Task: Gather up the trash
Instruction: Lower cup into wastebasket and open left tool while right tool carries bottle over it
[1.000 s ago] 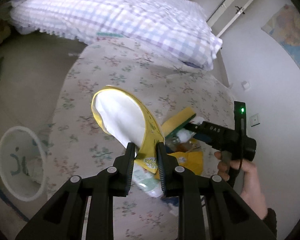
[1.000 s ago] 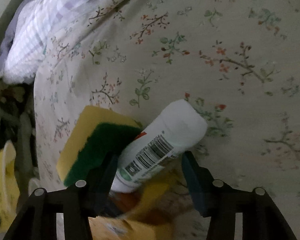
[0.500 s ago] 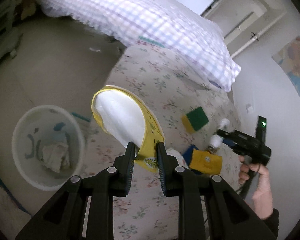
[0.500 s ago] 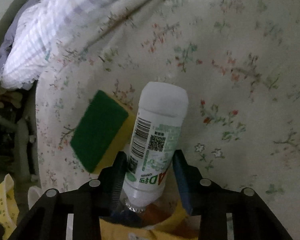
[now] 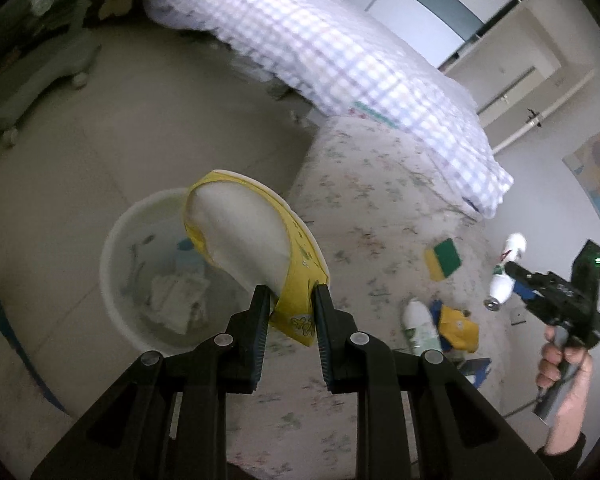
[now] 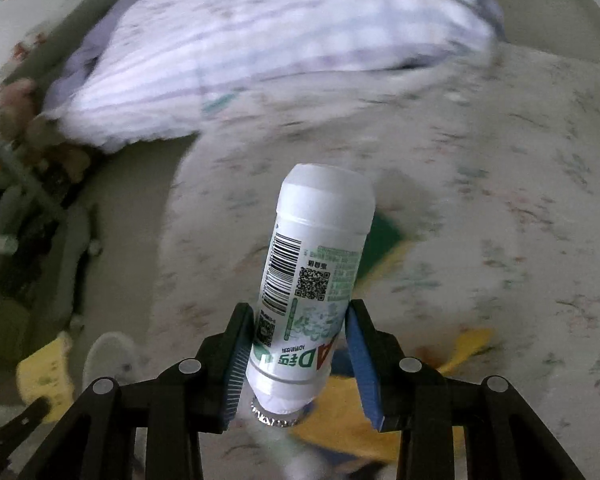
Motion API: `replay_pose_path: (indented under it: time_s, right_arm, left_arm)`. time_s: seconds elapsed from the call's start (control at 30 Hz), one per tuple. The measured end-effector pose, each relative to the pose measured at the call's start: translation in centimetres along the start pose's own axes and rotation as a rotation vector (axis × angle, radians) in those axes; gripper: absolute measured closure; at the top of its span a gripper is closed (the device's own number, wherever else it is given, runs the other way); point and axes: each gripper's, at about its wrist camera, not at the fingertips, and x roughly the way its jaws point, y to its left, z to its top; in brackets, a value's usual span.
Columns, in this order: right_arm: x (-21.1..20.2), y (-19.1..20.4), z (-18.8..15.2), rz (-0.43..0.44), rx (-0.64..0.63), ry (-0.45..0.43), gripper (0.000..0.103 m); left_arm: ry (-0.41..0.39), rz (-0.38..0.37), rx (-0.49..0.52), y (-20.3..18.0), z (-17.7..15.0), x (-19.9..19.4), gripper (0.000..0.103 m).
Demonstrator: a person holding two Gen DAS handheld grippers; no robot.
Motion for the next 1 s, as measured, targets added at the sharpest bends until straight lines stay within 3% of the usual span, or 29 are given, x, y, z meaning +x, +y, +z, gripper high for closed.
replay_pose_path:
  time_s: [0.43, 1.0]
  right_arm:
    - [4.5, 13.2, -6.1, 0.093, -0.230, 0.102, 0.061]
    - [12.5, 19.1, -12.0, 0.109, -0.384, 0.238, 0.061]
  left_arm:
    - [-0.004, 0.016, -0.007, 6.0, -1.8, 1.0, 0.079]
    - [0.058, 0.055, 0.031, 8.6, -2.2, 4.8, 0.076]
